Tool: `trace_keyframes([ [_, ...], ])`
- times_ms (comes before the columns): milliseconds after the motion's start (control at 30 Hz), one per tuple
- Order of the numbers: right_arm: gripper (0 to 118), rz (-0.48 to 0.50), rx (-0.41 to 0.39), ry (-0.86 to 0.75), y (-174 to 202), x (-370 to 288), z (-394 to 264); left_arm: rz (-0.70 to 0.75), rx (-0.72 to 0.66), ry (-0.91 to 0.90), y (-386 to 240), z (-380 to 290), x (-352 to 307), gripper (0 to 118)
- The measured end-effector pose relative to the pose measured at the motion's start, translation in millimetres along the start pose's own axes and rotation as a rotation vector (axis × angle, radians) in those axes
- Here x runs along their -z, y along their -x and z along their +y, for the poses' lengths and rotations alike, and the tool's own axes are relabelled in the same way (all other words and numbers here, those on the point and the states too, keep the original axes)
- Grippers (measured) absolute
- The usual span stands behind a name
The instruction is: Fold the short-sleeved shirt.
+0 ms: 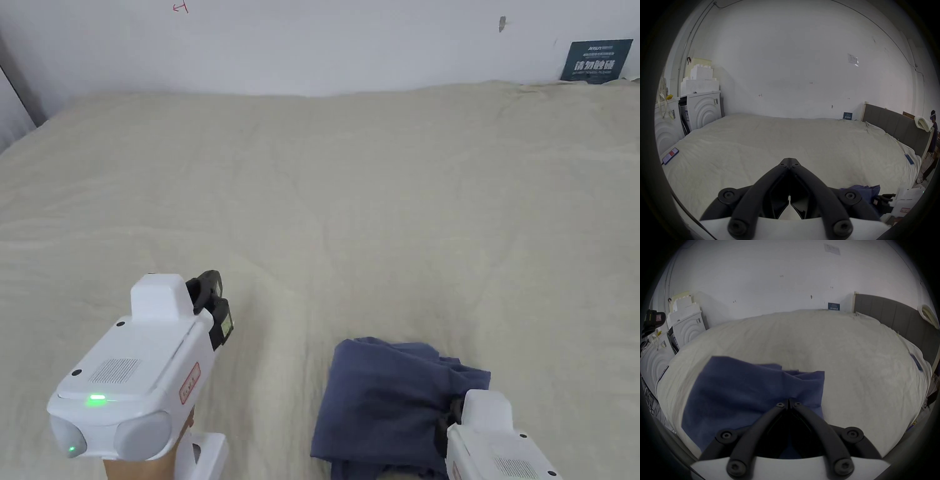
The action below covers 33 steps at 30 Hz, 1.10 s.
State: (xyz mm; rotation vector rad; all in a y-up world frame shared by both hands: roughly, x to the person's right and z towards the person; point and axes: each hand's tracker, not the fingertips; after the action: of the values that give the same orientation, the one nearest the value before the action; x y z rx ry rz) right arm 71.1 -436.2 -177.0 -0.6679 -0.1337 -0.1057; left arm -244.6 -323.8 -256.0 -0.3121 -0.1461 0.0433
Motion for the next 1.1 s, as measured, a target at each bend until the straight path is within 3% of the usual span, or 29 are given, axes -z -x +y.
trace_keyframes([
  [167, 0, -0.015, -0.060, -0.028, -2, 34, -25, -0.030, -0.001, 0.037, -7, -9, 1, 0],
  [467, 0, 0.003, -0.036, -0.011, 3, 20, -15, -0.327, -0.141, 0.440, -20, -36, 43, 4],
  [533, 0, 0.007, -0.036, -0.008, 3, 21, -14, -0.397, -0.168, 0.542, -22, -42, 56, 22],
  [600, 0, 0.008, -0.036, -0.005, -1, 25, -16, -0.459, -0.188, 0.634, -24, -48, 69, 64],
  [667, 0, 0.008, -0.035, -0.004, -3, 27, -16, -0.488, -0.176, 0.689, -28, -54, 79, 99],
  [700, 0, 0.009, -0.035, -0.004, -4, 28, -16, -0.495, -0.169, 0.716, -30, -57, 84, 105],
  [1033, 0, 0.014, -0.030, -0.002, -7, 32, -20, -0.661, -0.140, 0.911, -41, -85, 122, 103],
  [1100, 0, 0.017, -0.027, -0.001, -8, 32, -21, -0.650, -0.125, 0.940, -46, -91, 126, 92],
])
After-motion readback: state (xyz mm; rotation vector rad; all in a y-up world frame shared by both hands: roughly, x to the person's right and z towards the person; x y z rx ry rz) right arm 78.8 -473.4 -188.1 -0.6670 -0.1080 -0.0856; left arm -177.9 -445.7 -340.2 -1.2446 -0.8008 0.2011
